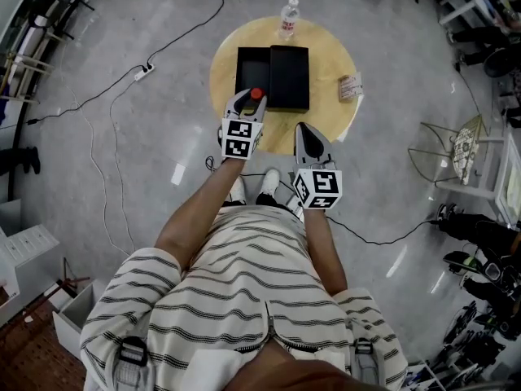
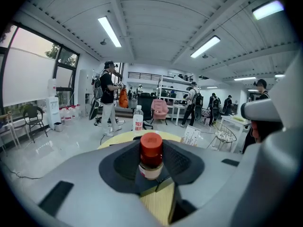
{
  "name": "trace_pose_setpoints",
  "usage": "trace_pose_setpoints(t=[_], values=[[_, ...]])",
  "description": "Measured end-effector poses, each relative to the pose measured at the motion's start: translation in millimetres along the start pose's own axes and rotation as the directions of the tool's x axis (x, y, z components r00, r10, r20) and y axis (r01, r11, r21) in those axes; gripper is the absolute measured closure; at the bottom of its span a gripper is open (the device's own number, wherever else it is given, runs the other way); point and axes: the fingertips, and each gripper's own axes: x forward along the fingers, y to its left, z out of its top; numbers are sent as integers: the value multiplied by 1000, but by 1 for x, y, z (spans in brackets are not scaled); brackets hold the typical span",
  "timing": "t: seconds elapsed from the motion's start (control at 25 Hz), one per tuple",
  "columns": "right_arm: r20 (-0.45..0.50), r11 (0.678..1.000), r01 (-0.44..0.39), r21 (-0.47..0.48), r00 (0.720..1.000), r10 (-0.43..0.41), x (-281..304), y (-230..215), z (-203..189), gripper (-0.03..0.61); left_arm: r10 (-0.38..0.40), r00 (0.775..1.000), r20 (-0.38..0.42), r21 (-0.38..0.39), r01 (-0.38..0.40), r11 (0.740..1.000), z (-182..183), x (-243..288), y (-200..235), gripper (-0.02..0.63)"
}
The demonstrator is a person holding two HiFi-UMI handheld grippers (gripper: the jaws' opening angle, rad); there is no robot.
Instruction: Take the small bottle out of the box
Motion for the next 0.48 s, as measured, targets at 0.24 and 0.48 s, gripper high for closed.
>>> trace_pose_setpoints(t=[0.24,0.48], values=[[13,1000,1,5,1000,-1,-4,1,2,568,-14,999,37,15,14,1000,14,-15,-5,465],[18,1000,0,-7,1000,1,-7,3,3,568,-26,998,55,20,25,999,22,-31,-10,465]])
